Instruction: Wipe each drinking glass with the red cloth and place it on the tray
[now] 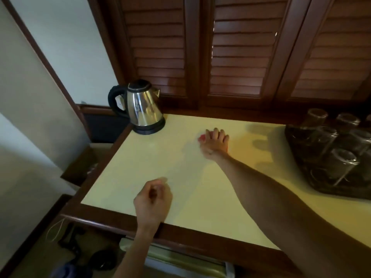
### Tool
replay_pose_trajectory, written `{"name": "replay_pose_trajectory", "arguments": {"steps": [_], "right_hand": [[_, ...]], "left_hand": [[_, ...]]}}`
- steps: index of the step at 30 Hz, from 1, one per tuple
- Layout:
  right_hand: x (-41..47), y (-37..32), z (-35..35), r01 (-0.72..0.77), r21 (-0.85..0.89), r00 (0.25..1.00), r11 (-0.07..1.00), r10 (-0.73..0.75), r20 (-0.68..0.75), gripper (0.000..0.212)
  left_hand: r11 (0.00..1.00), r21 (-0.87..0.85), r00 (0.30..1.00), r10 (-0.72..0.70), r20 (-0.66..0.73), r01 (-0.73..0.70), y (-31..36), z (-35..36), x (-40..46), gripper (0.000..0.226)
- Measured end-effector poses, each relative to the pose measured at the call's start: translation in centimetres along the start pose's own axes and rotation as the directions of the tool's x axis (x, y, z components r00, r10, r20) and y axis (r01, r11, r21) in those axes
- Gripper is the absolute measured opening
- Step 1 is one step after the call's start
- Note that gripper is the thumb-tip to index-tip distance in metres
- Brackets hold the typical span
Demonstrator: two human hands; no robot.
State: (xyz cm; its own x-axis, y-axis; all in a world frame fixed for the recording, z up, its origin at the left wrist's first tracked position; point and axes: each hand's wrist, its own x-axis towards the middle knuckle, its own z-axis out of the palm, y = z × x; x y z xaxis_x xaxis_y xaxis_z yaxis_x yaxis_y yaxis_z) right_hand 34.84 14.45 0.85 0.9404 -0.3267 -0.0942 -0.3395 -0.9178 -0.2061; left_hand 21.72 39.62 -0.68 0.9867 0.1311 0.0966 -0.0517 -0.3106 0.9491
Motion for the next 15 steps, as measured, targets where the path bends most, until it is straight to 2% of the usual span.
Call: {"name": "replay_pose_trajectory", "arguments": {"steps": [4,7,9,12,14,15], "right_hand": [[0.8,-5.8,2.0,0.292,-0.086,0.956,0.953,-0.292,0.01,0.053],[-3.7,-8.6,3.8,0.542,-0.151,0.837,0.827,-0.547,0.014,0.048],[-7.7,-8.3,4.6,0.683,-0.086,0.729,0.726,-0.685,0.007,0.046],[-13.6,-5.2,5.7,0.806,0.07,0.591,0.588,-0.806,-0.036,0.042],[-16.5,-2.2,5.8,0.836,0.155,0.541,0.526,-0.838,-0.077,0.034],[-17.7,-0.4,5.4,0.832,0.186,0.544,0.522,-0.833,-0.098,0.032]], "left_hand": [[0.989,-0.138,0.994,0.03,-0.109,-0.045,-0.7,0.0,0.1,0.015],[0.962,-0.273,0.97,-0.047,-0.237,-0.02,-0.8,-0.3,0.1,0.015],[0.941,-0.338,0.941,-0.111,-0.32,-0.004,-0.6,-0.6,0.0,0.024],[0.927,-0.373,0.901,-0.189,-0.389,0.034,-0.1,-0.7,-0.2,0.021],[0.949,-0.313,0.906,-0.169,-0.389,0.043,1.2,0.3,-0.5,0.026],[0.959,-0.284,0.922,-0.124,-0.367,0.016,2.3,1.2,-0.7,0.023]]}}
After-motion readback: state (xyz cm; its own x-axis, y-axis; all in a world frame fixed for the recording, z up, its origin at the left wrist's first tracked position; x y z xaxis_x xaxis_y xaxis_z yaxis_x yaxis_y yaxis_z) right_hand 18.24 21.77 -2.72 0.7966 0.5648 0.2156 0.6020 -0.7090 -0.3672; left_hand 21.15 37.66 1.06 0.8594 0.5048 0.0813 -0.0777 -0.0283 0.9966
